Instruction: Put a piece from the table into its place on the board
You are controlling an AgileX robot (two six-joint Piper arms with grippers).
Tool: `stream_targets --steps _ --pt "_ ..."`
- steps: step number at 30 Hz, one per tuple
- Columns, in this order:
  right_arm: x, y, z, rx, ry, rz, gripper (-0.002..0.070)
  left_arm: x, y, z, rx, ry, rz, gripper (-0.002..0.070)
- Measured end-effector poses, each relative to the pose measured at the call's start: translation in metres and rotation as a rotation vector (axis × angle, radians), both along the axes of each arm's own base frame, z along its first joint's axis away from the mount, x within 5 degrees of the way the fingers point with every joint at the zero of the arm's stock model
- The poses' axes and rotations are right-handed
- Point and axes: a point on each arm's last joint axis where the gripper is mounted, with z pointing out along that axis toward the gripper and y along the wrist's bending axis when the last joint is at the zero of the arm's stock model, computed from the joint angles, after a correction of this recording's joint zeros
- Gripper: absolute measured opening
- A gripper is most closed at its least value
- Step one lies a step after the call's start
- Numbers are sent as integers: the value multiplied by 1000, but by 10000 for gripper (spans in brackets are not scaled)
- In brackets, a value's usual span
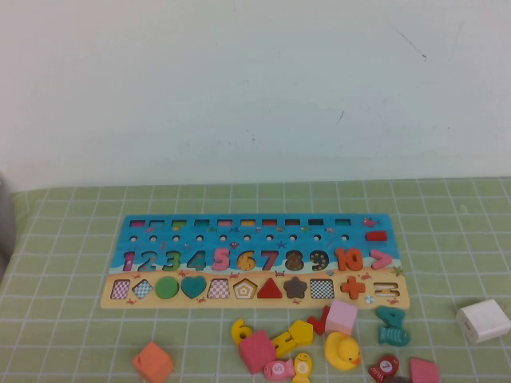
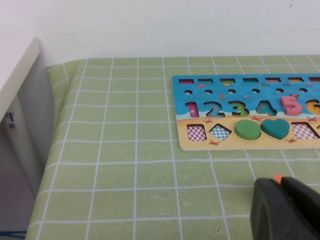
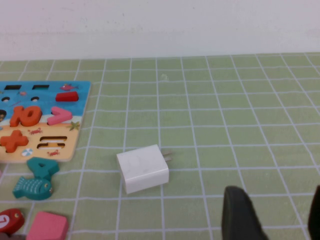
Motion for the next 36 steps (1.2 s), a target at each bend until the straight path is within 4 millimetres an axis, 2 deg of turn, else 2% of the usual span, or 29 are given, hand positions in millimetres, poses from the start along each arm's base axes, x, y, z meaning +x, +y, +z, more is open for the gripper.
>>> stream_targets --steps 9,11,12,16,18,20,25,27,29,32,36 --pt "0 0 0 0 2 0 292 0 0 0 -3 0 0 -1" --pt "0 0 0 0 2 0 292 0 -1 0 -61 5 4 -1" --pt "0 0 0 0 2 0 292 0 -3 0 -122 10 7 -1" --pt "0 0 0 0 2 0 292 -1 -14 4 -697 70 37 -1" --pt "0 0 0 0 2 0 292 -2 -18 6 -905 100 39 -1" --pt "0 0 0 0 2 0 292 -1 -20 9 -1030 98 43 -1" --pt "0 0 0 0 2 0 292 1 -17 17 -1179 33 64 -1" --pt "0 0 0 0 2 0 292 1 -16 19 -1169 5 58 -1" --pt "0 0 0 0 2 0 292 0 -17 26 -1067 -24 16 -1" --pt "0 0 0 0 2 0 292 -7 -21 57 -875 -95 -105 -1" --pt "0 0 0 1 2 0 292 -6 -30 98 -588 -60 -224 -1"
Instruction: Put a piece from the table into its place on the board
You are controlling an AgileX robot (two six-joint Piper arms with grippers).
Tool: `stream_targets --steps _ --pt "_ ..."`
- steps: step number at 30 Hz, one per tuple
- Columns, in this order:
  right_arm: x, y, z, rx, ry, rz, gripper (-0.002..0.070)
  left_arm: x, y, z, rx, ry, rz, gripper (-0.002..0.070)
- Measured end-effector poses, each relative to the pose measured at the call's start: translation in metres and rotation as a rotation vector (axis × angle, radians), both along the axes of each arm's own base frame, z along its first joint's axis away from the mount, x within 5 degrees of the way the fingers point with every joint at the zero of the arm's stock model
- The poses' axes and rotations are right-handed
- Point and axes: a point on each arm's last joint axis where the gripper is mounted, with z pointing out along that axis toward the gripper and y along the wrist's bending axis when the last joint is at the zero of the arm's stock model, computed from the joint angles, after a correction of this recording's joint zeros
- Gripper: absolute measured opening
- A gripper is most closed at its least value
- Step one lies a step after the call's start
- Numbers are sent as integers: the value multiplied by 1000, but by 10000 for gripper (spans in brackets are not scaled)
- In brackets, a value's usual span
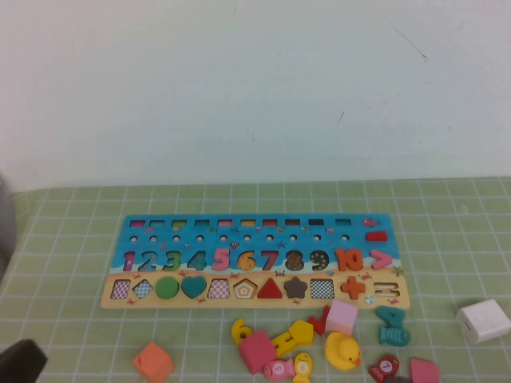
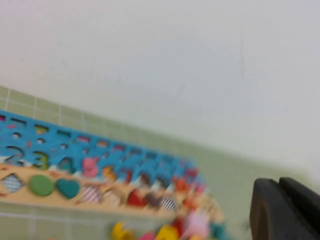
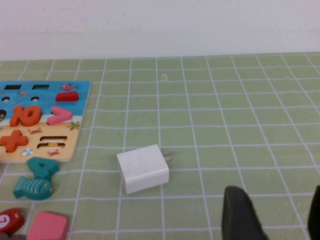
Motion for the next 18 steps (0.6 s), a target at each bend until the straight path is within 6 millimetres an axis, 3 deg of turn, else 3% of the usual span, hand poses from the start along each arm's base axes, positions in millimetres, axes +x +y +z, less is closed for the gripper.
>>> stream_targets --steps 5,10,18 --pt "0 0 0 0 0 0 289 24 -9 36 388 100 -175 -1" --pt "0 0 0 0 0 0 284 67 -12 61 672 200 -354 -1" --pt "0 0 0 0 0 0 284 143 -22 55 905 346 -536 -1"
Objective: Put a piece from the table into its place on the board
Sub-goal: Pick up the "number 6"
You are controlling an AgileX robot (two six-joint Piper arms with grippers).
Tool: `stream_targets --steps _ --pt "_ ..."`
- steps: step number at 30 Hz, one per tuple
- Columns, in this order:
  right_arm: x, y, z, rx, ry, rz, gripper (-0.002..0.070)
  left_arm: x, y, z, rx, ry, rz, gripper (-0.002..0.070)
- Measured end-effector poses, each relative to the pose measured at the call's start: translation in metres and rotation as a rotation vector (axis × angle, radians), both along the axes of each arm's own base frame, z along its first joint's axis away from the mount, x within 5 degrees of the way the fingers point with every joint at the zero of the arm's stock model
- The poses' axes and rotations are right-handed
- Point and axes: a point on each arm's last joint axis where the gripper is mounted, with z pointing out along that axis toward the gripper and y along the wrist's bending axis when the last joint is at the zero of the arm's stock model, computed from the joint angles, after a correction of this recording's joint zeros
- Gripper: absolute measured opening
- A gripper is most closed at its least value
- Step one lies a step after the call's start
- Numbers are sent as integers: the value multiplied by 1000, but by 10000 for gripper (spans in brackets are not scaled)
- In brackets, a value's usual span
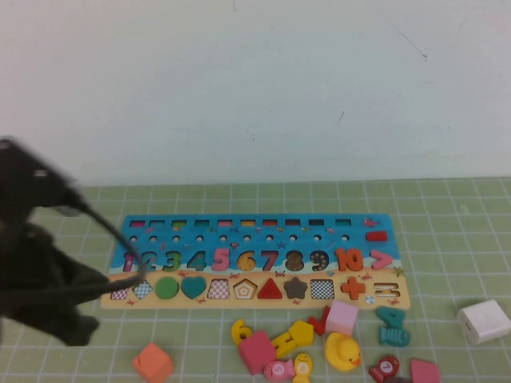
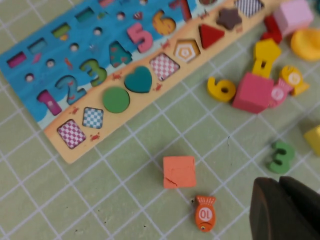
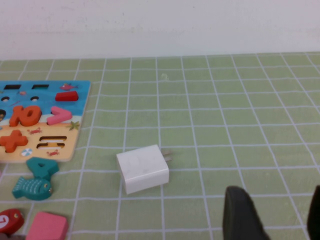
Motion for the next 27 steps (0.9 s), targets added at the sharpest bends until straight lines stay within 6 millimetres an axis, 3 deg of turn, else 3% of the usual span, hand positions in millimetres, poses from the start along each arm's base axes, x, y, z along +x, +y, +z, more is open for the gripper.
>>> stream_targets --steps 7,14,27 --pt "0 0 0 0 0 0 283 39 -51 -34 164 80 -125 -1" --pt "0 0 0 0 0 0 283 66 -92 -75 236 159 -124 -1" --pt "0 0 0 0 0 0 283 114 -119 -141 300 326 -75 -1"
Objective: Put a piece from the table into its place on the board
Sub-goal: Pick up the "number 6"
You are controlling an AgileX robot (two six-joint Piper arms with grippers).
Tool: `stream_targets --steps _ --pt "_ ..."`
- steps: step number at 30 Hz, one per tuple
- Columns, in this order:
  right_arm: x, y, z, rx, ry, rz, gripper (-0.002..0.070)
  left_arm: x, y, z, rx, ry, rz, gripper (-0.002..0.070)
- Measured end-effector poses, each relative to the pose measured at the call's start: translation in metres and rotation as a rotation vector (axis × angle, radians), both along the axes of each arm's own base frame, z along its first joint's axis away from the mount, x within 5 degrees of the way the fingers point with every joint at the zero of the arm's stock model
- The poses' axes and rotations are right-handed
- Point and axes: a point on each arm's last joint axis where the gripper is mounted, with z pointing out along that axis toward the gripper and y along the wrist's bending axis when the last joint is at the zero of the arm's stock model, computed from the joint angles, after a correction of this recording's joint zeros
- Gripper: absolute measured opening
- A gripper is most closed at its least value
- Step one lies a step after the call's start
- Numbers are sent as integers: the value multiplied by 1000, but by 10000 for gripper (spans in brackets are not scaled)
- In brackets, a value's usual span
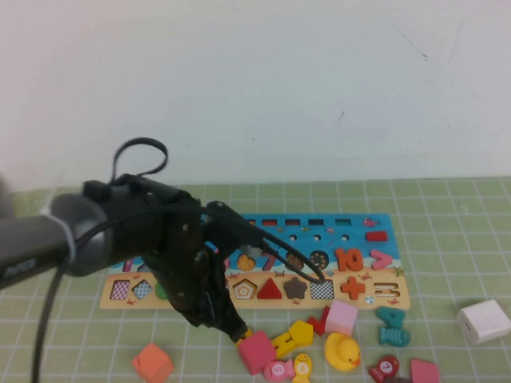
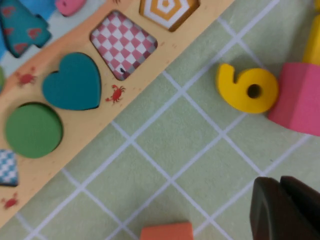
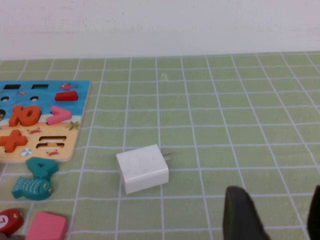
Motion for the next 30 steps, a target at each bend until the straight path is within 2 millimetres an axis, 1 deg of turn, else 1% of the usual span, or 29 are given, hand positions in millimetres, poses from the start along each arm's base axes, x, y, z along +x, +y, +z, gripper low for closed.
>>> stream_targets --steps 3,6,9,14,17,21,27,30 --pt "0 0 0 0 0 0 283 7 -4 -15 21 27 -2 1" --pt "0 0 0 0 0 0 283 13 -6 -26 37 39 -6 30" --pt "0 0 0 0 0 0 283 18 -9 -32 38 39 -5 94" --pt "0 0 0 0 0 0 283 23 -12 -42 41 47 -4 246" --pt "0 0 0 0 0 0 283 22 -15 -46 36 58 -3 300" --pt "0 0 0 0 0 0 283 17 -25 -46 31 48 -31 323" --pt "0 0 0 0 0 0 283 9 -44 -46 14 11 -79 327" --pt "0 0 0 0 0 0 283 12 -44 -45 20 -20 -54 327"
